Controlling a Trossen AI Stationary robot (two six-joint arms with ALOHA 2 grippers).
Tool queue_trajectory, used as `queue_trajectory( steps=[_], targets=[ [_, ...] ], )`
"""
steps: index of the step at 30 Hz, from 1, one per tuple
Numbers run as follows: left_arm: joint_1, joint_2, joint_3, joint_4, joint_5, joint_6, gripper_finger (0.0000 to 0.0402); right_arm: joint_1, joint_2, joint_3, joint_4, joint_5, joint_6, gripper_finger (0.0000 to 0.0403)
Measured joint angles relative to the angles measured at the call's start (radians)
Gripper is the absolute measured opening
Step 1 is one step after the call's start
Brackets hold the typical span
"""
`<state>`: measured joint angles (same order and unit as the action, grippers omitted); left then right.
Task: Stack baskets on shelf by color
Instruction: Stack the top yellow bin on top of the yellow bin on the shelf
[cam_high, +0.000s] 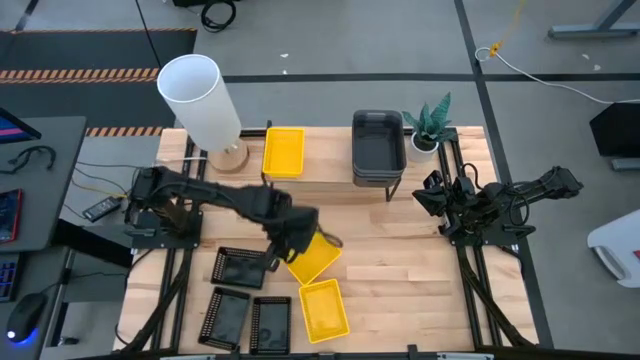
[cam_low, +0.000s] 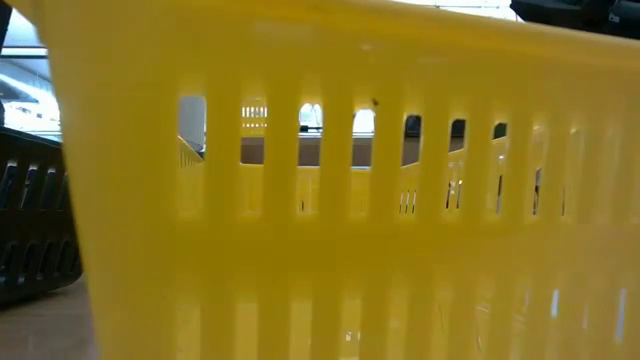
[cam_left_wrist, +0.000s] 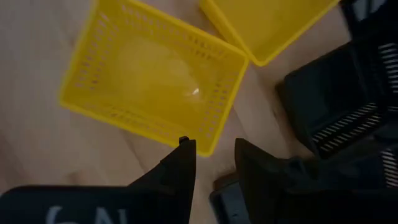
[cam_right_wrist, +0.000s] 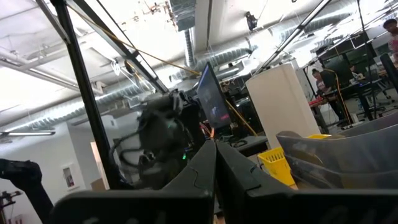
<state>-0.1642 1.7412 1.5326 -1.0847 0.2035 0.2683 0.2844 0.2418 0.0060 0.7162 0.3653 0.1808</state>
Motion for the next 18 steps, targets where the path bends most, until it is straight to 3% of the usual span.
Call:
queue_trajectory(
  steps=[11, 18],
  targets=[
    [-0.146, 0.000, -0.145, 0.201, -0.122, -0.088, 0.0196, 0.000, 0.000, 0.000, 0.000, 0.000, 0.000, 0.0016],
    [-0.179, 0.000, -0.206, 0.329, -0.196, -0.100, 0.0195, 0.000, 0.000, 0.000, 0.000, 0.000, 0.000, 0.0016]
  ],
)
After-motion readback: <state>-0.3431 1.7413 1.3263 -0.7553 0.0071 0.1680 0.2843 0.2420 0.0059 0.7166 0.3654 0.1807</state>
